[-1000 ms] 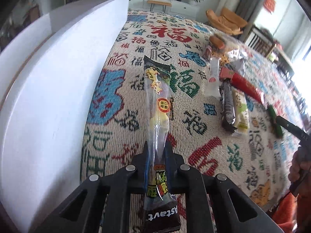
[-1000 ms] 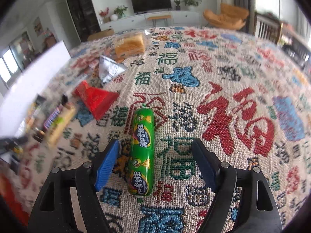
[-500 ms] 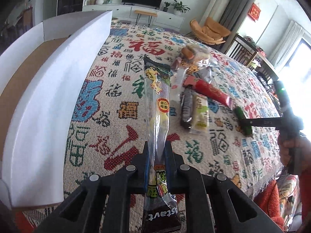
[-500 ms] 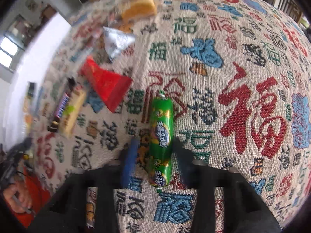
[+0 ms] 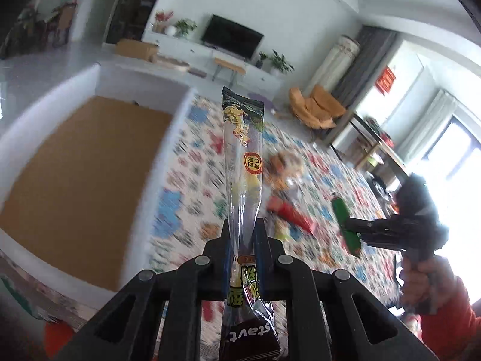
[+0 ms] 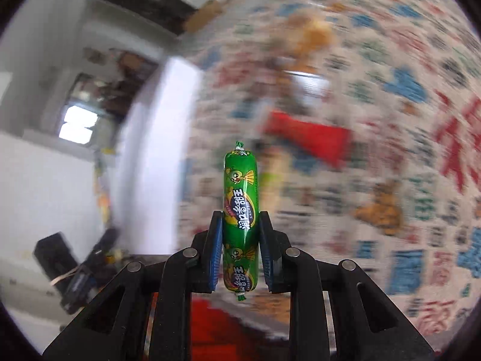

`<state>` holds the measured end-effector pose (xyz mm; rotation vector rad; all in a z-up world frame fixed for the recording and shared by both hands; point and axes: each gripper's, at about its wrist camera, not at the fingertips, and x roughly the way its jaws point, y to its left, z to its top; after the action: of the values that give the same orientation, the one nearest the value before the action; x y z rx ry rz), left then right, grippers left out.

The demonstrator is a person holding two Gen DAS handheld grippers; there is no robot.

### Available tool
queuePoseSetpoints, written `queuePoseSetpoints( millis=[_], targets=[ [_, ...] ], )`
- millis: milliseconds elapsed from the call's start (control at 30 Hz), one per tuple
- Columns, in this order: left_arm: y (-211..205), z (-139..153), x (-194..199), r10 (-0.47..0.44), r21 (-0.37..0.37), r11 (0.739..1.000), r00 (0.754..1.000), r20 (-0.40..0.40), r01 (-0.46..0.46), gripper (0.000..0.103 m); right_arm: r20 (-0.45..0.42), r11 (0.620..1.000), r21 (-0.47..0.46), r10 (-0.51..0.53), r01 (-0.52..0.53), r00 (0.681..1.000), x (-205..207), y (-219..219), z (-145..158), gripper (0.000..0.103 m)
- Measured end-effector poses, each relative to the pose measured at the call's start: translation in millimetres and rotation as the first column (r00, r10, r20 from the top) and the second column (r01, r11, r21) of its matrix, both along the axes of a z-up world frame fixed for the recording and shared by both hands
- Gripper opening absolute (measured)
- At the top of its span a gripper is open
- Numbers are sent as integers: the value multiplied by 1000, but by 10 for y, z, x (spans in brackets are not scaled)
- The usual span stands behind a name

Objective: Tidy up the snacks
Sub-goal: 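Carry both snacks over the white box and open both grippers to drop them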

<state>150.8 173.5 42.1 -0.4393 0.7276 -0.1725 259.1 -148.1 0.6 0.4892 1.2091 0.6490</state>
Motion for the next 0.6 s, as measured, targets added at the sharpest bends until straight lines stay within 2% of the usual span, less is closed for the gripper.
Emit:
queuePoseSetpoints(
  millis=[133, 233, 267, 333, 367, 400, 433, 467, 533, 600],
  targets=[
    [568, 180, 113, 142, 101, 985, 990, 2, -141, 12, 136, 983, 85, 148, -160, 980, -24, 1108, 650, 24],
    [924, 127, 259, 237, 214, 951, 971, -38, -224, 13, 240, 964, 74, 230, -254, 943, -28, 1983, 960, 24],
    [1009, 72, 317, 271, 265, 932, 961, -58, -247, 15, 263, 957, 63, 256, -281, 930, -21, 2228, 1015, 26],
    [1116, -75, 400, 336, 366, 887, 937, -95, -280, 41, 281, 944, 50, 300, -326, 912, -4, 2575, 1056, 33],
    [1149, -167, 430, 367, 416, 862, 923, -116, -290, 76, 283, 945, 43, 299, -323, 911, 19, 2649, 1067, 45],
    [1161, -227, 434, 390, 451, 841, 912, -123, -299, 95, 286, 950, 41, 285, -308, 915, 42, 2711, 1063, 52],
    [1142, -285, 422, 406, 481, 822, 907, -115, -307, 95, 298, 957, 46, 261, -287, 918, 38, 2669, 1081, 56],
    [1111, -330, 387, 410, 500, 810, 906, -106, -307, 95, 313, 963, 47, 239, -266, 919, 28, 2606, 1091, 56],
    [1012, -385, 334, 394, 510, 806, 916, -81, -301, 95, 356, 972, 2, 220, -236, 908, 2, 2401, 1085, 59],
    [894, -393, 302, 376, 506, 805, 926, -30, -311, 95, 416, 977, -107, 213, -186, 884, 0, 2155, 1024, 63]
  ],
)
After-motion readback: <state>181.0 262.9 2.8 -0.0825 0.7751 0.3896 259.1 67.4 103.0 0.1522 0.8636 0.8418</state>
